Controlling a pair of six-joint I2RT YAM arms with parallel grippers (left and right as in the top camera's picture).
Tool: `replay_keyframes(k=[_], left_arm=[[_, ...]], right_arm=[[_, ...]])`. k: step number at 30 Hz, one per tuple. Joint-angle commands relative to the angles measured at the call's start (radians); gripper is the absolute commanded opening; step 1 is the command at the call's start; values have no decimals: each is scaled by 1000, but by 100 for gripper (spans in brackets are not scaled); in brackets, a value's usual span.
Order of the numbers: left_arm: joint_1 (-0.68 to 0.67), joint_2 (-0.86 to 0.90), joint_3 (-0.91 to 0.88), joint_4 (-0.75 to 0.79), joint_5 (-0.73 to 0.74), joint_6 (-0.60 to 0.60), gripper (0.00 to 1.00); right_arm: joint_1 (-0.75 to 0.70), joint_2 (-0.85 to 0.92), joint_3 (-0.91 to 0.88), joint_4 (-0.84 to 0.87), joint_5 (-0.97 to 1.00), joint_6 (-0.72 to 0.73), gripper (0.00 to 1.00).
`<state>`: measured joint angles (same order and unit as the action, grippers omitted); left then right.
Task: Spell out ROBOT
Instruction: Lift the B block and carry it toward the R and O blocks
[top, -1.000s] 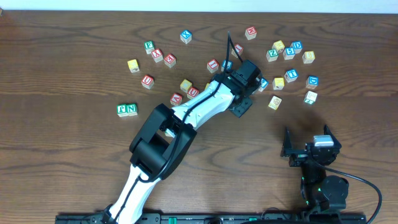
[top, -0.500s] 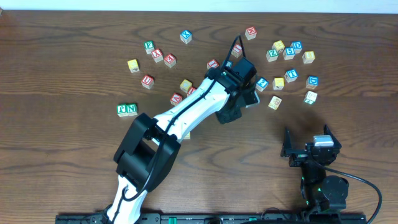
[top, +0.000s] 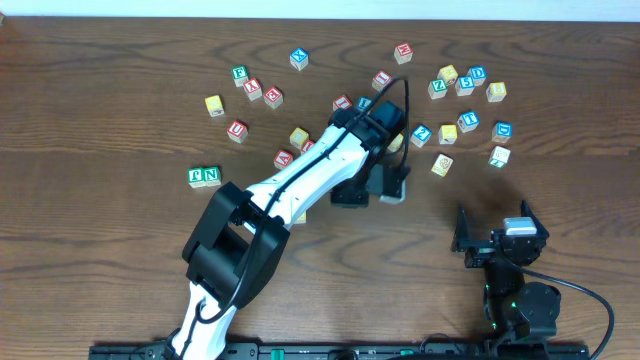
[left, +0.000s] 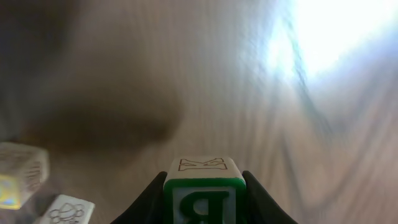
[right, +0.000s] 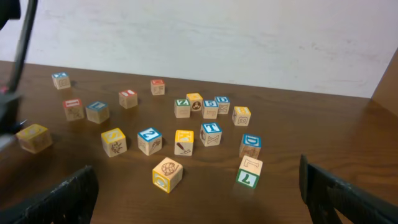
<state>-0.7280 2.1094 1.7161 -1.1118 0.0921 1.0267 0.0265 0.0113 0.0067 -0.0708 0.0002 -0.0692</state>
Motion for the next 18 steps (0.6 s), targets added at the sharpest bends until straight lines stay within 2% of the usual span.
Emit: replay_keyframes(k=[1, 4, 8, 18], left_arm=[[24, -7, 5, -39, -35, 205, 7], [39, -7, 5, -35, -23, 204, 7], [56, -6, 5, -24, 104, 204, 7], [88, -5, -14, 52, 275, 235, 7]], right_arm=[[-6, -5, -1, -5, 9, 9, 99], [-6, -5, -1, -4, 9, 9, 99], [-6, -5, -1, -4, 9, 9, 99], [-6, -5, -1, -4, 9, 9, 99]])
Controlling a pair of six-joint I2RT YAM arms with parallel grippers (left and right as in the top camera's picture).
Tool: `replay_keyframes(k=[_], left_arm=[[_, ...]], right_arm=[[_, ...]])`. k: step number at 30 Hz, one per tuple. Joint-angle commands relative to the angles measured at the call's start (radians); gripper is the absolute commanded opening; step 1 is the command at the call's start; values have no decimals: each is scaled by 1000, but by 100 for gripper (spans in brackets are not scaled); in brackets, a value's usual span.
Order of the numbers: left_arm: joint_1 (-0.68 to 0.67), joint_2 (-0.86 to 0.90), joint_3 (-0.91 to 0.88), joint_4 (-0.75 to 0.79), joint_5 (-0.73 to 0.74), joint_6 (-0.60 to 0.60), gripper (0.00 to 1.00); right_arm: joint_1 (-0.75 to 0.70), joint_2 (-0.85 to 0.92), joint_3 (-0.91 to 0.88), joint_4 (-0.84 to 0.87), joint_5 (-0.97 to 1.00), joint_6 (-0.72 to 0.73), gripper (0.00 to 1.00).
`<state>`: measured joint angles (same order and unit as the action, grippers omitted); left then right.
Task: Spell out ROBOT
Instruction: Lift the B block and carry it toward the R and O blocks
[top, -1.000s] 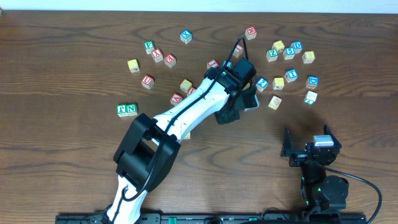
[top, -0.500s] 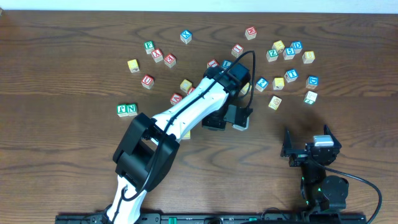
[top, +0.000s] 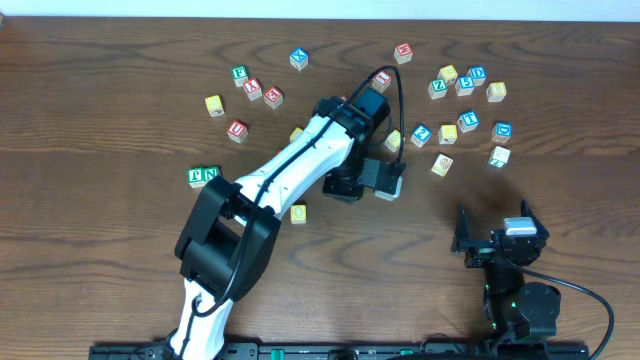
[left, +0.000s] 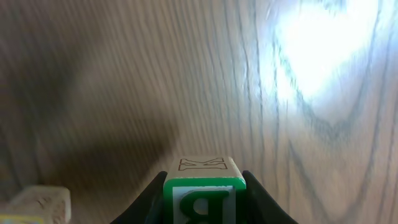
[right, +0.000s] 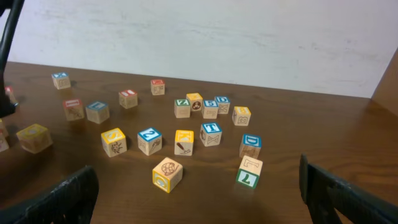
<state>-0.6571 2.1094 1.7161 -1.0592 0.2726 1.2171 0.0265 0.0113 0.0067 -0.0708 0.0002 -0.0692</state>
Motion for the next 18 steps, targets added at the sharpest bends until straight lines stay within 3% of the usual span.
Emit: replay_keyframes(k=[1, 18], left_arm=[[21, -5, -19, 0, 106, 53, 7], [83, -5, -68, 4, 153, 275, 7]], right_arm=[[-6, -5, -1, -5, 9, 9, 99], [-6, -5, -1, -4, 9, 9, 99]])
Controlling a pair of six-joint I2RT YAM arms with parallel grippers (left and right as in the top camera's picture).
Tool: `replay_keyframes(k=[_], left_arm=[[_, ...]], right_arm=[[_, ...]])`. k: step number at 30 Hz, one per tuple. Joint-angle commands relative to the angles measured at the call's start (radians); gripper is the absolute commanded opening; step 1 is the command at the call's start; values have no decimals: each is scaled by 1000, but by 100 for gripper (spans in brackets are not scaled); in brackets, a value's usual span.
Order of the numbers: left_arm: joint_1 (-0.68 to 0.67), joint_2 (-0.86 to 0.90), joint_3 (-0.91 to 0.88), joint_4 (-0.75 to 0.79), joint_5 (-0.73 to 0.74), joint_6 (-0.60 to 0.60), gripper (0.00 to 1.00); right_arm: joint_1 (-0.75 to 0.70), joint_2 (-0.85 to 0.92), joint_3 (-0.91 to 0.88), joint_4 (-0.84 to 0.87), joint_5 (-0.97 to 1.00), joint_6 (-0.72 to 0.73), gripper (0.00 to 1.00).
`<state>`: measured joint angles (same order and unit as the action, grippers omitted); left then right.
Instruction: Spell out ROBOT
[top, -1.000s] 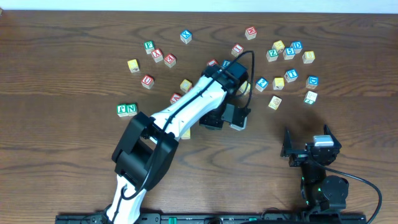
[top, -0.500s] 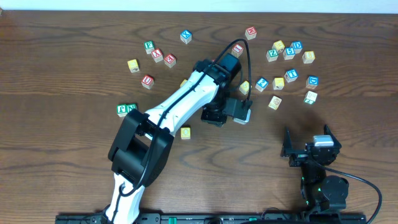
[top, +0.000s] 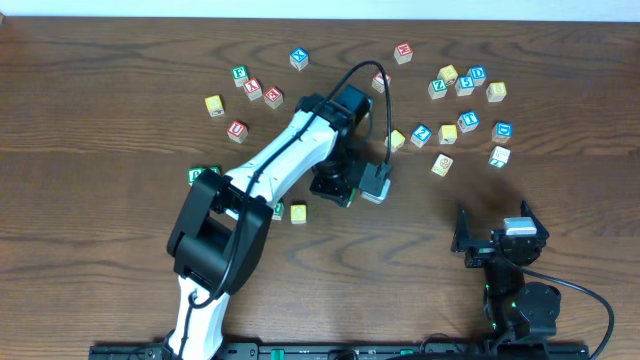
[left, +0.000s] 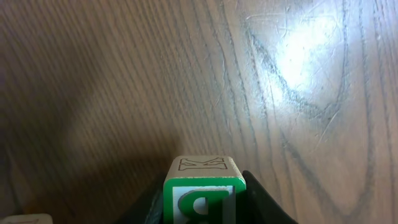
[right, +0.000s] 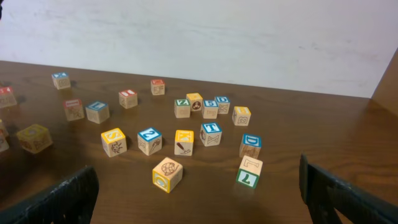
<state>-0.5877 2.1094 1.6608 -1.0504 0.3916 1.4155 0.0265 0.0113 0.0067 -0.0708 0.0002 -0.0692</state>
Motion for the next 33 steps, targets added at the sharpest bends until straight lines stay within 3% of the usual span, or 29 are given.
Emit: replay_keyframes(k=[1, 16, 33], left_arm=[[16, -5, -17, -1, 40, 90, 7], [29, 23, -121, 167, 45, 174, 7], [29, 70, -121, 182, 41, 174, 7]], right_arm=[[-6, -5, -1, -4, 9, 9, 99], [-6, -5, -1, -4, 9, 9, 99], [-6, -5, -1, -4, 9, 9, 99]])
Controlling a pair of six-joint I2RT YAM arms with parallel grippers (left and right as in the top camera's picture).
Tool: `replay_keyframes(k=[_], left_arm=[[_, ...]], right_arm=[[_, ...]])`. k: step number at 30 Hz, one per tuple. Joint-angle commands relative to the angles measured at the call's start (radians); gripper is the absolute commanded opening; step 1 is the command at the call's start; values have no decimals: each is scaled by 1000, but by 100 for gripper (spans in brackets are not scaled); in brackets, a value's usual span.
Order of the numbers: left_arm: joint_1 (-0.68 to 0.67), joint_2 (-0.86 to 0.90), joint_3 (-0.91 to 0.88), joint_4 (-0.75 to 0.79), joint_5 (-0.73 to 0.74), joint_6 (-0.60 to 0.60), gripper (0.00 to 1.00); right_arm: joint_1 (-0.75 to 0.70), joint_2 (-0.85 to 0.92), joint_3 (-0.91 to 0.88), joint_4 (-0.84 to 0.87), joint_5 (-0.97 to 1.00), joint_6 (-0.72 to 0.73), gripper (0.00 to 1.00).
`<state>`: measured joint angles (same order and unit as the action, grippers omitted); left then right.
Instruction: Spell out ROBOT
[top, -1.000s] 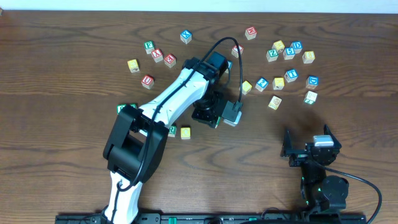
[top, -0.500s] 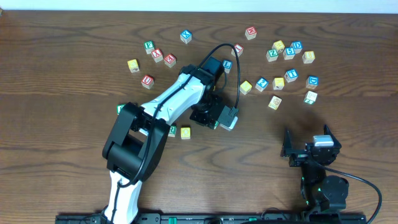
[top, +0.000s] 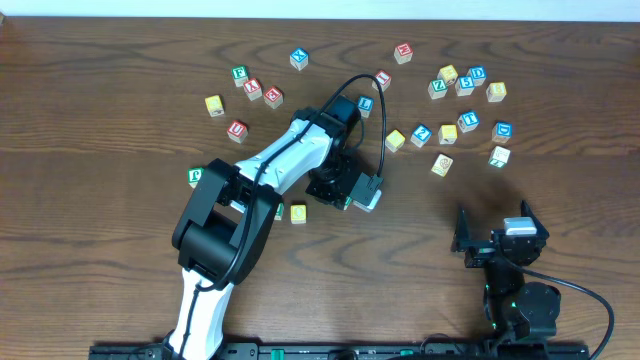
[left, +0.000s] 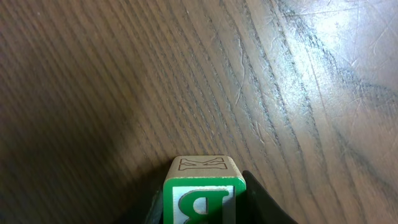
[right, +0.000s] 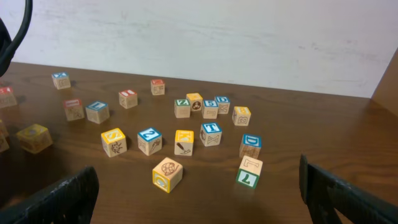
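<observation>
A green-edged block with the letter R (left: 201, 198) sits between the dark fingers (left: 256, 198) of my left gripper (top: 345, 192), which is shut on it just above the bare wood near the table's middle. The block itself is hidden under the gripper in the overhead view. My right gripper (top: 497, 243) rests open at the near right with nothing in it, its fingers (right: 59, 199) wide apart. A blue T block (right: 211, 134) stands among the loose blocks ahead of it.
Loose letter blocks lie scattered at the back right (top: 465, 84) and back left (top: 253, 88). A yellow block (top: 298, 212) and a green one (top: 196, 177) lie beside the left arm. A yellow block (right: 166, 174) and a green L block (right: 249, 172) are nearest the right gripper.
My left gripper, still shut on the R block, has turned at the wrist and shifted slightly nearer; the wood grain under it now runs on a slant. The right arm has not moved.
My left gripper held the R block near the table's middle, right of where it is now, with other blocks at the edge of its view. At each later moment it stood further left, over bare wood. The right gripper stayed open and still.
</observation>
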<state>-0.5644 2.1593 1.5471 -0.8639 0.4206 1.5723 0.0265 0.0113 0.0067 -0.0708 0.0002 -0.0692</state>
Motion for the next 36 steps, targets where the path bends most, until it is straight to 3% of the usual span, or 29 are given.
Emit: replay_keyframes(k=[1, 3, 5, 6, 7, 26, 31, 36], left_arm=[[6, 20, -7, -4, 10, 18, 8], [6, 20, -7, -5, 5, 17, 13], [6, 20, -7, -5, 1, 17, 28], [6, 20, -7, -5, -2, 17, 55], [6, 20, -7, -5, -3, 17, 90], [6, -5, 11, -5, -14, 16, 95], [13, -119, 14, -5, -13, 11, 95], [34, -280, 14, -1, -13, -68, 95]], right_arm=[[-6, -5, -1, -4, 9, 9, 99], [-6, -5, -1, -4, 9, 9, 99], [-6, -5, -1, -5, 9, 9, 99], [-6, -5, -1, -4, 9, 9, 99], [-6, -5, -1, -4, 9, 9, 99], [-6, -5, -1, -5, 9, 9, 99], [-6, -5, -1, -4, 9, 9, 99], [-6, -5, -1, -4, 9, 9, 99]])
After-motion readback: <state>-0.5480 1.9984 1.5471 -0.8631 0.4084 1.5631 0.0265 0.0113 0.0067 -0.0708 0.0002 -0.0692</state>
